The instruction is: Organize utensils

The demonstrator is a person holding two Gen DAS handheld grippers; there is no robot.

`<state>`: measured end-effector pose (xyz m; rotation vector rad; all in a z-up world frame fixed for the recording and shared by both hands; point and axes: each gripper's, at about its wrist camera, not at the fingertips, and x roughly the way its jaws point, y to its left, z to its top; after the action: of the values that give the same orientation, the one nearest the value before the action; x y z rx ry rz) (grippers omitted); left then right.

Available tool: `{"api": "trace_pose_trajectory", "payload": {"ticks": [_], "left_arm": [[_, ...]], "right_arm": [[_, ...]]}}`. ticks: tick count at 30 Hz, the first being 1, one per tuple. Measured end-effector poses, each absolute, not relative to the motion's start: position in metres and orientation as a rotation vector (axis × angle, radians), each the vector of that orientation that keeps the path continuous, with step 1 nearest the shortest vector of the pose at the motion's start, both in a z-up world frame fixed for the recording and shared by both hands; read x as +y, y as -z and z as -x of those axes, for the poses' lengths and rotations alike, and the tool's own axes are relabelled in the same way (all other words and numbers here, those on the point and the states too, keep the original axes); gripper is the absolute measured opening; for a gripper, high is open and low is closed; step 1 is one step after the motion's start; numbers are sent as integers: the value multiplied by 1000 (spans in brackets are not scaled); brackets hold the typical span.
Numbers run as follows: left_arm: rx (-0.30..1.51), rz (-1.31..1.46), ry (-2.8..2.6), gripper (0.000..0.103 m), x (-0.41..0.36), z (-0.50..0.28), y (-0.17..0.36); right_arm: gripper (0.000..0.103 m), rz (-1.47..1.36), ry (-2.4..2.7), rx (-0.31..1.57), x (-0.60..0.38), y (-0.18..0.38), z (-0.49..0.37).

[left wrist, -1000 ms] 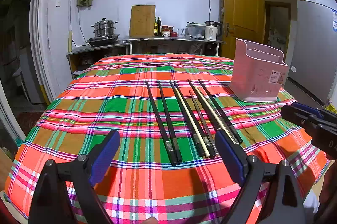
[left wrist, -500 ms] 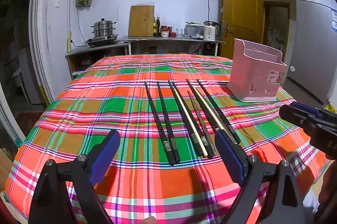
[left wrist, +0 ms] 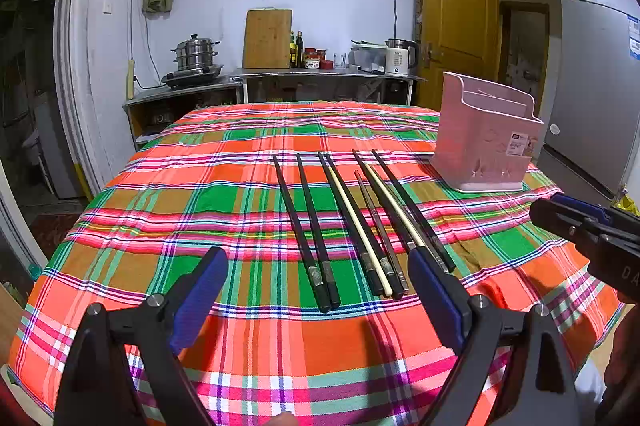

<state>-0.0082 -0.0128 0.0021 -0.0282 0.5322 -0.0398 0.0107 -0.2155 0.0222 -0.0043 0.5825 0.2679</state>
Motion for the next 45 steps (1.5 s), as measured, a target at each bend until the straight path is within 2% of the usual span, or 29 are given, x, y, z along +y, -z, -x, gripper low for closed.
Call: {"api": "trace_pose_trajectory", "payload": {"ticks": [17, 32, 34, 39, 41, 45], "left_arm": [[569, 43, 68, 93, -9, 0, -3], [778, 86, 29, 93, 23, -88, 3], [812, 96, 25, 90, 26, -101, 6], [875, 138, 3, 75, 36, -129, 13], [900, 178, 4, 68, 42, -139, 16], [926, 212, 28, 62, 46, -152, 19]], "right_arm": [[40, 12, -271, 601, -211, -17, -15], [40, 13, -309, 701, -187, -13, -81], [40, 9, -305, 732, -184, -9, -96], [39, -4, -292, 790, -176, 1, -130], [31, 0, -287, 805, -173, 4, -139], [24, 0, -279, 845, -167, 13, -162]]}}
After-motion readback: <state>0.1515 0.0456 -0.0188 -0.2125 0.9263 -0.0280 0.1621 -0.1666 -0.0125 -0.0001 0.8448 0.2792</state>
